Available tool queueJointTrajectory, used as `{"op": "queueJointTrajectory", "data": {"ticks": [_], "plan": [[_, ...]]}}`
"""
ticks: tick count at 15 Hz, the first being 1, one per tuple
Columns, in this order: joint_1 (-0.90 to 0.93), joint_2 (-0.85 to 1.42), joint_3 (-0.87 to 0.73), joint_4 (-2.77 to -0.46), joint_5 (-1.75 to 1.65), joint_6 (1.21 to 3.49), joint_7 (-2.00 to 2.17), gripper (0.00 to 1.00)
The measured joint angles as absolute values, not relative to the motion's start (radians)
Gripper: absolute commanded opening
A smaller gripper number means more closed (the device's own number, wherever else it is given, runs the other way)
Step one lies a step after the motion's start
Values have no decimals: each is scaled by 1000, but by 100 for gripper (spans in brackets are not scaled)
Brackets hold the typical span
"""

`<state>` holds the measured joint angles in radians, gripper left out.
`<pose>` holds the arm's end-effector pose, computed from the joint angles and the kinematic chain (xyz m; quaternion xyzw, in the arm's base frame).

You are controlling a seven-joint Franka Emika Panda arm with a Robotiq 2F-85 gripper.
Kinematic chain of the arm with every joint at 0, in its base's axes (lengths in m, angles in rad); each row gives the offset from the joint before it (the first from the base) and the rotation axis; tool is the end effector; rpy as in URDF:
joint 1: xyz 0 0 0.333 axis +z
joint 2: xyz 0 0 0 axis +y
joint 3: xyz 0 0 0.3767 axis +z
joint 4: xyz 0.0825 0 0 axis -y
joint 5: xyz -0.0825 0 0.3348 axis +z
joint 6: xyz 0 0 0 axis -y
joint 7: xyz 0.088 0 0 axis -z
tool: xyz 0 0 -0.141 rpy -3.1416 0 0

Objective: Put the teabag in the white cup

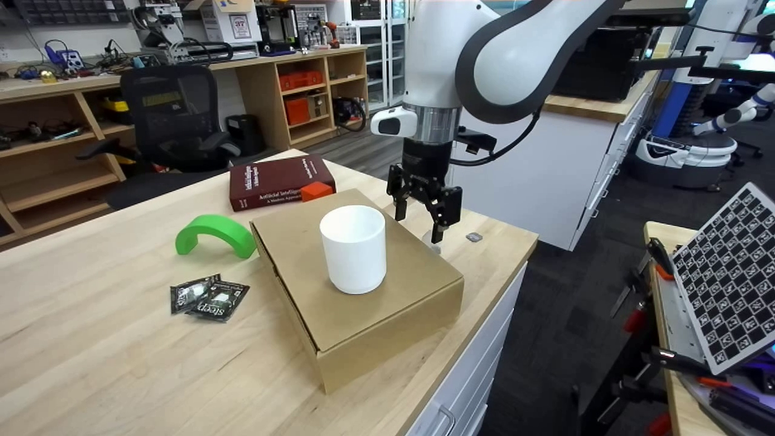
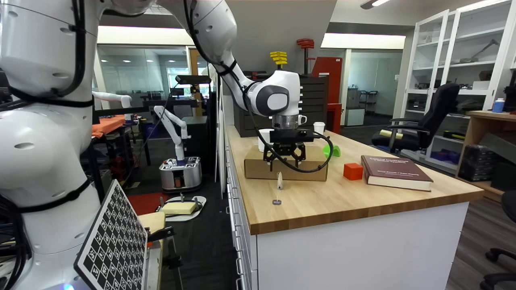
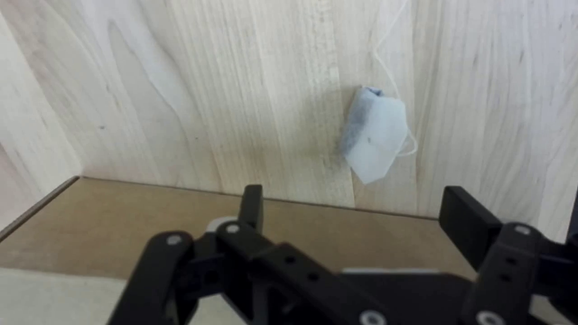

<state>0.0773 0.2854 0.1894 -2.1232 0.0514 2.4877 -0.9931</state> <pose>0.5503 0.1460 0.3468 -0.8209 -0.5680 -0.0541 0.0252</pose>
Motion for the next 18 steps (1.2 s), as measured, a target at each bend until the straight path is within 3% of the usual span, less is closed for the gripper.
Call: {"op": "queueJointTrajectory", "data": {"ticks": [18], "plan": [[77,302,170,-2066,46,2268,-942,100]]}}
